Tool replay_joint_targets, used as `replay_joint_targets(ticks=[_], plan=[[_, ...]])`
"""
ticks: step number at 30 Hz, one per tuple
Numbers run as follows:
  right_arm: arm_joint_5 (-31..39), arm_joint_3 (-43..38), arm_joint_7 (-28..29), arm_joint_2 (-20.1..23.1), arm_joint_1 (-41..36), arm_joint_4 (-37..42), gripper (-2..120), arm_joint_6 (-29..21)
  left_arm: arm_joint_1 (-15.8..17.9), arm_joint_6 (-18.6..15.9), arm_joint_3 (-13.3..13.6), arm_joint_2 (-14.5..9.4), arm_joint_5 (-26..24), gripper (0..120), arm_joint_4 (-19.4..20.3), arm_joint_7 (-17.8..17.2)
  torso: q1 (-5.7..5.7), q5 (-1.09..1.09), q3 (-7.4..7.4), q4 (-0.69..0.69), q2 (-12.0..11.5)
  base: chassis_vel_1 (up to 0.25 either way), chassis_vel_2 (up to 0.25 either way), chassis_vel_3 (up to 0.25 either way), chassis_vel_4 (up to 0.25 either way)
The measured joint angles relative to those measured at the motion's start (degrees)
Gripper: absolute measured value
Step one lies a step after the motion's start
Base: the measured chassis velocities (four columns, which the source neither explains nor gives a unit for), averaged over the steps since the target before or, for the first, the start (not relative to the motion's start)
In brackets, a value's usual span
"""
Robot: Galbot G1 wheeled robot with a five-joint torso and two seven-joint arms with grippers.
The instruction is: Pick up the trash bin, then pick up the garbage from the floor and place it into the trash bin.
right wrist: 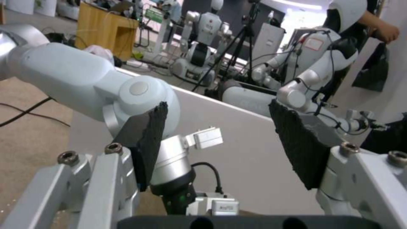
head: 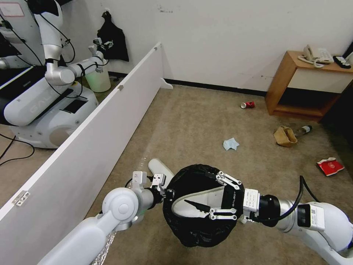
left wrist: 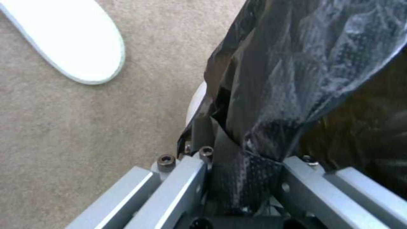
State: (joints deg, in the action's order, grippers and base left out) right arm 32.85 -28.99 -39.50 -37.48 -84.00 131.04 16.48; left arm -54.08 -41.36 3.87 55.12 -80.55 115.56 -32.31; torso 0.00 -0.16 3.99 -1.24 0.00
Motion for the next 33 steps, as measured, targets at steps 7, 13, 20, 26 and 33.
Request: replay_joint_targets(ticks=[7,13,20,26,33], plan=[[1.66,-3.54,0.24,0.08,-1.08,0.98,68,-0.15,-1.46,-0.12,-1.4,0.65,-1.43,1,0.22,-4.35,0.0,-0.01,0.0,0.0,0.0,0.0,0.0,0.0,0.0],[6.19,-11.13,1.55,2.1,-3.76,2.22,68,-0.17,-4.5,-0.08,-3.7,0.46,-1.38,1,1.08,-6.77,0.0,0.0,0.0,0.0,0.0,0.0,0.0,0.0,0.0],[12.07,-19.99,3.71,2.73,-5.72,2.82,68,-0.22,-9.16,0.67,-7.3,-0.91,0.32,1,3.15,-8.43,0.0,-0.01,0.0,0.01,0.0,0.0,0.0,0.0,0.0],[14.07,-24.72,5.54,1.54,-7.28,2.7,68,-0.42,-11.38,2.02,-9.22,-2.08,0.69,1,5.12,-10.46,0.0,0.0,0.0,0.0,0.0,0.0,0.0,0.0,0.0],[12.75,-25.89,7.86,-1.53,-8.33,2.04,68,-0.48,-13.51,3.47,-10.66,-1.9,0.81,1,6.83,-12.66,0.0,0.0,0.0,-0.01,0.0,0.0,0.0,0.0,0.0]])
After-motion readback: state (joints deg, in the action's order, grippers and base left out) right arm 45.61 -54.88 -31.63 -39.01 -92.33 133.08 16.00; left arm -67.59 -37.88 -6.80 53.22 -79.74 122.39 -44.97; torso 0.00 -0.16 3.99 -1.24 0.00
